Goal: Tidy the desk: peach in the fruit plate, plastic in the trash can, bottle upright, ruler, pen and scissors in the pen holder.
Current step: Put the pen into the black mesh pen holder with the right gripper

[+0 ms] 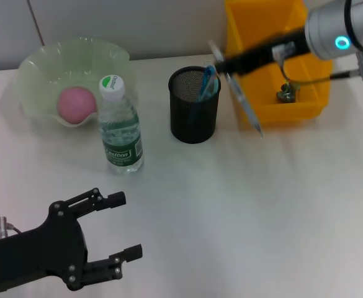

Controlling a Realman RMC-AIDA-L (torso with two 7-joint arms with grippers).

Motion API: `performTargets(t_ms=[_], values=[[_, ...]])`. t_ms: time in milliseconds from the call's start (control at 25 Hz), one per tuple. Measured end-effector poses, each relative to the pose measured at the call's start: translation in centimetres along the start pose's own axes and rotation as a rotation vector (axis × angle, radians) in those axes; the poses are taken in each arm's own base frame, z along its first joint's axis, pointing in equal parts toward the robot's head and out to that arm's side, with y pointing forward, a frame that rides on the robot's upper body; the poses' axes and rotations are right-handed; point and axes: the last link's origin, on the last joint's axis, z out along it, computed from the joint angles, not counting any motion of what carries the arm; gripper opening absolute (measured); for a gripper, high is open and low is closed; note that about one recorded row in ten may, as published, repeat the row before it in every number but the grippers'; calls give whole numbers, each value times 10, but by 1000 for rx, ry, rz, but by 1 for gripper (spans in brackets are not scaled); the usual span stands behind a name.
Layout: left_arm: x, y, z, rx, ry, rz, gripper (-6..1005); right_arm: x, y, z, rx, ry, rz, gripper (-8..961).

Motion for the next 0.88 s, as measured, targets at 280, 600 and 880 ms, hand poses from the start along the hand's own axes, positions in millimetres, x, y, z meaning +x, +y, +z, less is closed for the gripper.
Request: performTargets(t_ms=[280, 600, 880], values=[[0, 0, 1, -2, 2, -21, 798, -9, 0, -3, -71, -285, -108, 175], [1, -3, 3, 0, -2, -31, 797, -1, -6, 9, -118, -486, -174, 176], [0, -3, 3, 3, -3, -54, 797, 23, -15, 21, -104, -676, -224, 176]])
